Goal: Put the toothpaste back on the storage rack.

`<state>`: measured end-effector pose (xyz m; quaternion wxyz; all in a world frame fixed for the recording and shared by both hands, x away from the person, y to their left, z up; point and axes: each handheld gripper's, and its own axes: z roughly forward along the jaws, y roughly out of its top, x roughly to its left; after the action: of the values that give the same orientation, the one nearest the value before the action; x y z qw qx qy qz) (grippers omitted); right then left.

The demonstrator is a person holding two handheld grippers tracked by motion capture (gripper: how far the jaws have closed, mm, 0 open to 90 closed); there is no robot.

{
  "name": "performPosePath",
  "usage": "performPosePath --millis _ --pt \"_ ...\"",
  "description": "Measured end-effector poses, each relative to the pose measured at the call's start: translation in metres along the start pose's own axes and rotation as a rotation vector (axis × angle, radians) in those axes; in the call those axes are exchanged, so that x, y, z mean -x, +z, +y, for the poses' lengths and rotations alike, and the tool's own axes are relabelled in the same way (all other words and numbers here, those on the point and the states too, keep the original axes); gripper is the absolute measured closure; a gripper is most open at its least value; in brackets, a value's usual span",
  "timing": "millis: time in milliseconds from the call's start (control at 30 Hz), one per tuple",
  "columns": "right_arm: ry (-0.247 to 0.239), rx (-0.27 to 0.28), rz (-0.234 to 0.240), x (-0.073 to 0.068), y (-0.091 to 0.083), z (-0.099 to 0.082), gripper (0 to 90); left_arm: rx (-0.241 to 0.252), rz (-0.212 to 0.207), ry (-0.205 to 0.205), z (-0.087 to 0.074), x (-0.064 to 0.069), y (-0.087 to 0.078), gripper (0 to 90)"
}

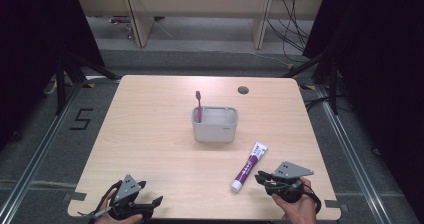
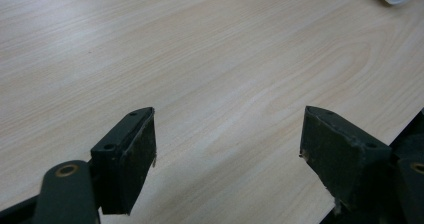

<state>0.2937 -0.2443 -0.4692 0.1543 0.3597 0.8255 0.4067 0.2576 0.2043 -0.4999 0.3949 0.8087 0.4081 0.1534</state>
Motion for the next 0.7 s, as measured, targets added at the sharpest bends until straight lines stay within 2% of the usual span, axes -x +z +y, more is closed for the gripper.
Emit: performPosePath --millis 167,233,300,500,600,633,700 --pt "-0.049 -0.011 0.043 -0.006 0.011 0.006 89.2 -0.005 -0.005 0.001 0.0 0.0 0.0 22.3" --pt "-0.047 -0.018 0.064 -0.01 0.015 0.009 89.9 0.002 -0.003 0.004 0.0 0.001 0.001 22.5" --pt "-0.075 -0.025 0.066 -0.013 0.021 0.012 90.0 0.005 -0.002 0.004 0.0 0.0 0.001 22.7" --pt "-0.111 -0.05 0.087 -0.023 0.038 0.02 90.0 0.001 -0.007 0.012 0.0 0.001 0.002 22.7" --pt "-0.111 -0.066 0.095 -0.027 0.045 0.024 90.0 0.004 0.003 0.014 0.0 0.001 0.003 22.8" --pt "-0.134 -0.066 0.092 -0.026 0.047 0.026 90.0 0.007 0.001 0.009 0.0 0.001 0.002 22.9" --pt "-0.127 -0.075 0.105 -0.029 0.052 0.029 90.0 0.004 -0.004 0.005 0.0 0.001 0.001 23.0"
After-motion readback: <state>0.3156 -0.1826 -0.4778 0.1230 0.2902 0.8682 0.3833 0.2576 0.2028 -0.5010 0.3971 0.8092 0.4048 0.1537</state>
